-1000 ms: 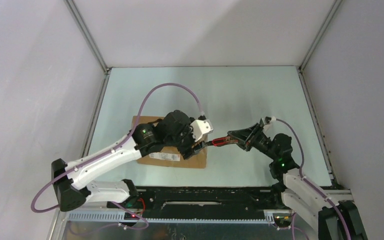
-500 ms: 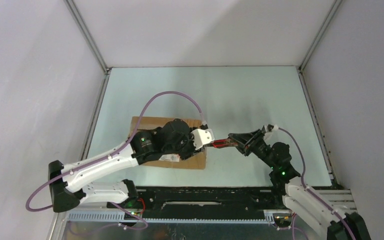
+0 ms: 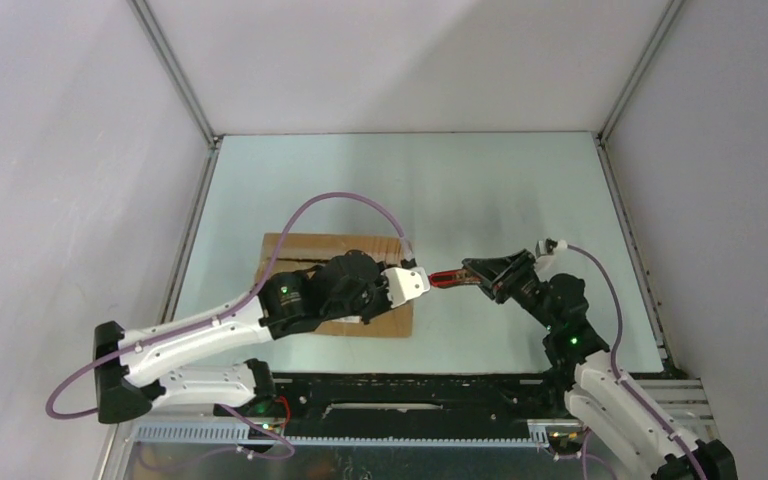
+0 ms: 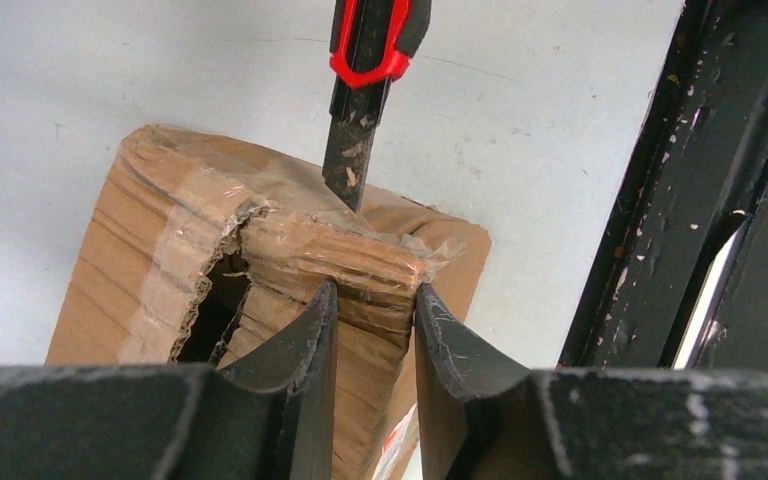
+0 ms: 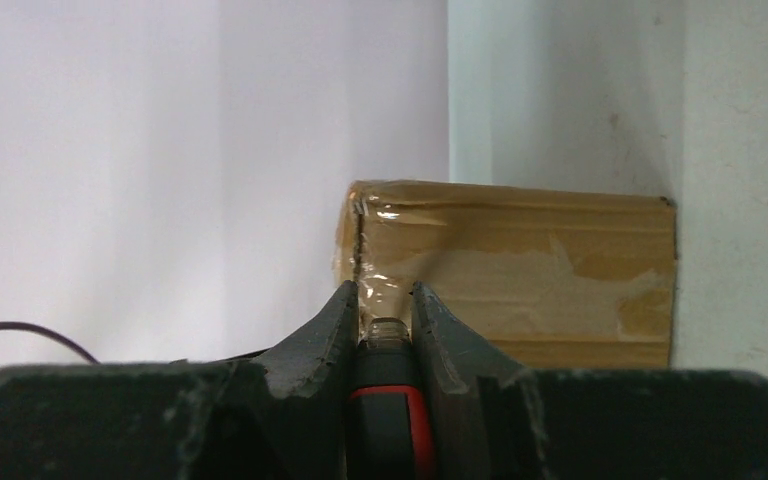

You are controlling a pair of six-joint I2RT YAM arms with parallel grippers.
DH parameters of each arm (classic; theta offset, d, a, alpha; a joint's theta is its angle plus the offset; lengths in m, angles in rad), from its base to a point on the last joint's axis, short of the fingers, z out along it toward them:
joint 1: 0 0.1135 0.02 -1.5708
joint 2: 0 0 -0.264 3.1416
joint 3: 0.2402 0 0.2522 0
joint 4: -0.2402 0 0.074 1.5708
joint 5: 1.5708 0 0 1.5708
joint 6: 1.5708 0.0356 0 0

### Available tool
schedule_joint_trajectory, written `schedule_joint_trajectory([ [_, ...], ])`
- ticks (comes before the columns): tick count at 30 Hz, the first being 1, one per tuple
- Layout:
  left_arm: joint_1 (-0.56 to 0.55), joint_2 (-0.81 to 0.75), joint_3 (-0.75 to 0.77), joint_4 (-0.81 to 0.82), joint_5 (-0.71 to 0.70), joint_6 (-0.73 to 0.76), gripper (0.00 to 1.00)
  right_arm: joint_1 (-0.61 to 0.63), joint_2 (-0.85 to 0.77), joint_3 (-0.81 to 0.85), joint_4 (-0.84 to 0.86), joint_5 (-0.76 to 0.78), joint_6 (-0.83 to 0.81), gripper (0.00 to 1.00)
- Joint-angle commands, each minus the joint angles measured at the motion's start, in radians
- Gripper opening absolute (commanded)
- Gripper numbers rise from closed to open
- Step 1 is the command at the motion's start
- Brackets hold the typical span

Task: Unpack the express box
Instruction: Cut the express box at the center of the board.

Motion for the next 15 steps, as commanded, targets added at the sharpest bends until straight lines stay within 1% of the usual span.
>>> schedule_joint_trajectory([
  [1, -0.016, -0.034, -0.043, -0.010, -0.027, -0.008, 0.10, 0.038, 0.027, 0.065, 0.048, 0.051, -0.058, 0.00],
  [7, -0.036, -0.044, -0.053, -0.002, -0.064, -0.001, 0.05, 0.040, 0.040, 0.055, 0.116, 0.069, -0.052, 0.00],
  [10, -0.049, -0.059, -0.066, 0.019, -0.105, 0.005, 0.00, 0.036, 0.012, 0.045, 0.111, 0.075, -0.045, 0.00],
  [15, -0.073, -0.080, -0.078, 0.045, -0.168, 0.020, 0.00, 0.038, -0.015, 0.043, 0.087, 0.062, -0.035, 0.00],
])
